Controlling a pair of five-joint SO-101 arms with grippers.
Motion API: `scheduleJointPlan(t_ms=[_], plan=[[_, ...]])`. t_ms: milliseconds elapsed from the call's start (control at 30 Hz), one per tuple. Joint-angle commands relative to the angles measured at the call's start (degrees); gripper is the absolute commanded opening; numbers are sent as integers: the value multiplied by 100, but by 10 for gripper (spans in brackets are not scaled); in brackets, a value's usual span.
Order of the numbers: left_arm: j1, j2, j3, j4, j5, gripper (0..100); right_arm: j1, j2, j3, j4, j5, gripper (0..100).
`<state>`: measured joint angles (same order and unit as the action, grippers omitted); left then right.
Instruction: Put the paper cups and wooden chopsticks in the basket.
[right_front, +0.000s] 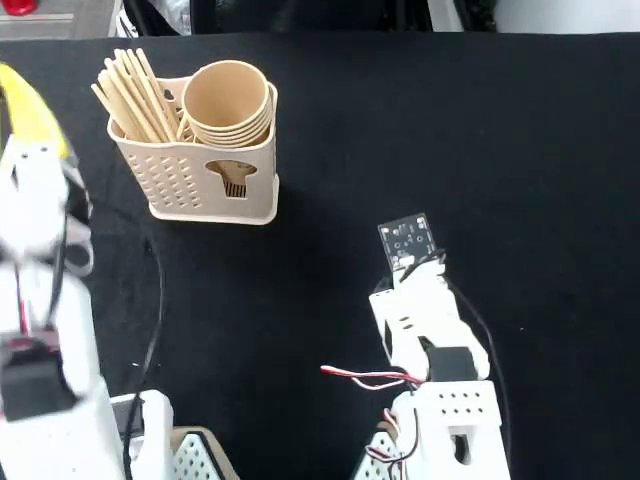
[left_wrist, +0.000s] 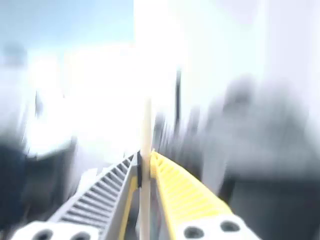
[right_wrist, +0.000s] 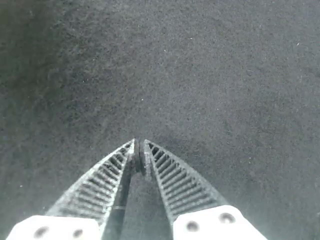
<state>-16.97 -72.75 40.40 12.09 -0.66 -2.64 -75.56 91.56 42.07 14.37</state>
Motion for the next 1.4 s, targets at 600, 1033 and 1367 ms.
scheduleJointPlan(t_ms=[600, 1033, 1367], plan=[[532, 3895, -1235, -2048, 1574, 28, 26, -75, -207, -70, 18, 11], [418, 4466, -532, -2119, 1345, 136, 26, -75, -207, -79, 18, 11], [-690, 5099, -3626, 3059, -62, 180, 26, -75, -207, -53, 18, 11]])
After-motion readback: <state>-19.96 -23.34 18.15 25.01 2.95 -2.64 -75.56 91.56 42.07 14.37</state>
